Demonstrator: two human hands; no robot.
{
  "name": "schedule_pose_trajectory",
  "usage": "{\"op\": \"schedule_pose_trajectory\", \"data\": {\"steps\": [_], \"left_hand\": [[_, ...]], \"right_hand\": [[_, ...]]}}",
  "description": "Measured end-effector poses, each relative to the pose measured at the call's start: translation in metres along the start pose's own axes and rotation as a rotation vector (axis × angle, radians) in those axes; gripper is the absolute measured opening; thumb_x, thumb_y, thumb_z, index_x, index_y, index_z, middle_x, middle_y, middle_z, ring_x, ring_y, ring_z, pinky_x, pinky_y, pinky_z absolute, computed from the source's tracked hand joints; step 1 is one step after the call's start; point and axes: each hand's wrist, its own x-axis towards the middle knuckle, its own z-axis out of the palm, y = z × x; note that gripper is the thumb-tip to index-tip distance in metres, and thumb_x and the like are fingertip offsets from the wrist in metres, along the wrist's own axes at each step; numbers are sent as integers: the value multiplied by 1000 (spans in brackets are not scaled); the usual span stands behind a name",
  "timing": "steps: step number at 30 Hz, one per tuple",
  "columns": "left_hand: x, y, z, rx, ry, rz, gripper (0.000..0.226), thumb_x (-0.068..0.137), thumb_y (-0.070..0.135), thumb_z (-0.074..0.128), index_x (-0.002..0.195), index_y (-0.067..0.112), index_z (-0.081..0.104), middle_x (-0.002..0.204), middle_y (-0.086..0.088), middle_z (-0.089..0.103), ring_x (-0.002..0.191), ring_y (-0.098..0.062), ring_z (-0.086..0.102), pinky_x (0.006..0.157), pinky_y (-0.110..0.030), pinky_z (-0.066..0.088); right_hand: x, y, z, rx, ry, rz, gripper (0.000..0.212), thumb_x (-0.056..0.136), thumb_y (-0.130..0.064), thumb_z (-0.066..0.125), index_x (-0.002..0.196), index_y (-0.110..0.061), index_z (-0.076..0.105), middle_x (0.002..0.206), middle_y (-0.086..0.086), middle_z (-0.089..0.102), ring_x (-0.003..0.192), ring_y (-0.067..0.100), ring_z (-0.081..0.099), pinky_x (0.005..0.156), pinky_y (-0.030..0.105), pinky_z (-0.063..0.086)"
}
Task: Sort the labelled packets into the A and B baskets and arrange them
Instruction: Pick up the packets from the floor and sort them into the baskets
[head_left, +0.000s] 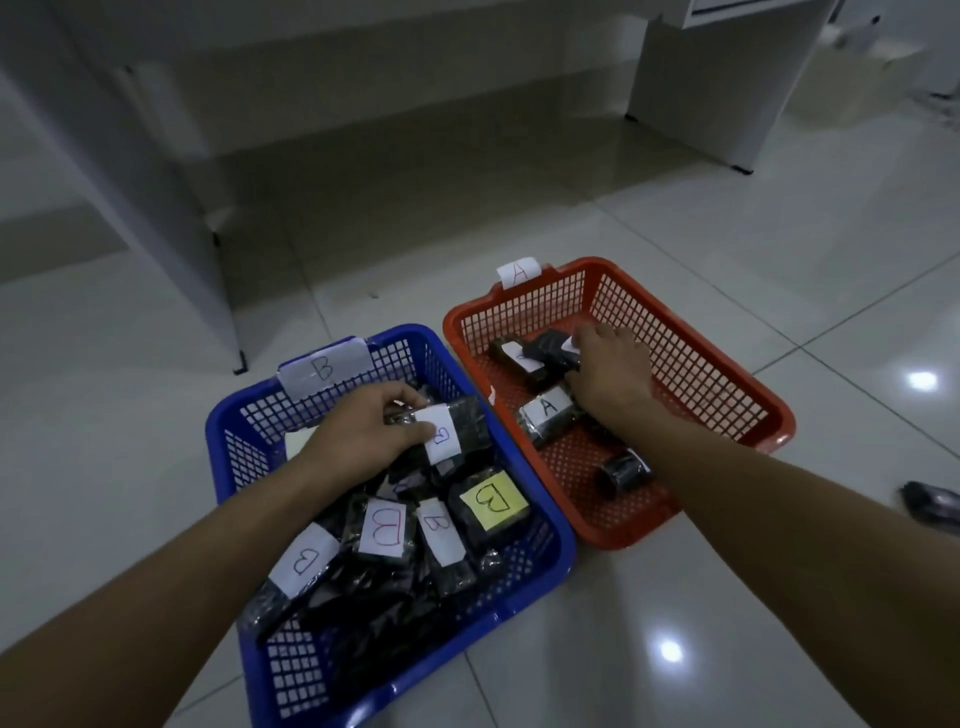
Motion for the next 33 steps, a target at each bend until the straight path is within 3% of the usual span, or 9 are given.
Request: {"op": "schedule_pose_trajectory", "data": {"steps": [6, 10, 15, 17, 19, 22, 25, 29, 33], "left_hand": [[9, 7, 8, -18, 9, 37, 16, 86, 22, 71, 101, 24, 66, 96, 10, 66, 85, -3, 61, 63, -19, 45], [12, -1, -5, -32, 54, 30, 14, 85, 23, 72, 97, 26, 67, 98, 7, 69, 91, -11, 64, 80, -30, 53], [4, -38, -36, 57, 169, -43, 18, 86, 25, 72, 100, 25, 62, 103, 0, 68, 93, -16, 63, 81, -28, 49], [2, -54, -41, 193, 167, -76, 21, 86, 28, 70, 104, 32, 60, 116, -1, 64, 107, -19, 57, 92, -34, 43], [-1, -64, -39, 422, 118, -110, 30, 89, 32, 65, 117, 38, 59, 130, 0, 55, 125, -26, 40, 99, -42, 30], [-1, -67, -32, 609, 85, -94, 42, 92, 38, 57, 134, 40, 50, 142, 1, 44, 130, -27, 25, 101, -45, 24], [8, -55, -26, 639, 128, 67, 47, 92, 43, 56, 137, 37, 47, 143, 2, 41, 133, -25, 22, 104, -46, 21], [34, 9, 3, 599, 162, 465, 39, 90, 40, 60, 128, 29, 56, 125, 1, 52, 122, -23, 33, 90, -37, 26], [57, 92, 77, 501, 29, 786, 36, 84, 43, 60, 115, 25, 62, 110, 2, 58, 108, -25, 48, 89, -42, 40]], "right_hand": [[-10, -23, -5, 90, 126, -61, 47, 92, -38, 62, 131, -17, 48, 138, 7, 50, 131, 27, 41, 110, 46, 32], [-17, -67, -24, 250, 228, -274, 33, 96, -39, 54, 123, -20, 55, 128, 3, 55, 123, 23, 44, 104, 44, 34], [-45, -142, -34, 346, 221, -514, 26, 95, -37, 56, 116, -22, 59, 115, 1, 59, 109, 22, 47, 90, 40, 38], [-58, -158, -27, 335, 176, -534, 27, 95, -38, 56, 117, -23, 57, 117, -1, 58, 110, 21, 47, 90, 40, 36], [-65, -161, -20, 309, 145, -528, 28, 95, -40, 55, 120, -26, 56, 122, -3, 58, 114, 20, 45, 92, 40, 34], [-68, -144, -18, 307, 152, -503, 29, 94, -41, 57, 119, -26, 56, 121, -4, 58, 115, 19, 43, 92, 40, 33], [-65, -110, -27, 349, 202, -483, 25, 92, -39, 59, 113, -26, 59, 115, -3, 61, 111, 22, 45, 89, 42, 36], [-73, -30, -47, 396, 321, -382, 20, 89, -36, 56, 104, -23, 60, 102, -5, 60, 100, 24, 49, 83, 42, 40], [-108, 82, -61, 365, 399, -97, 21, 87, -34, 59, 105, -23, 64, 102, -5, 64, 98, 23, 50, 82, 39, 40]]}}
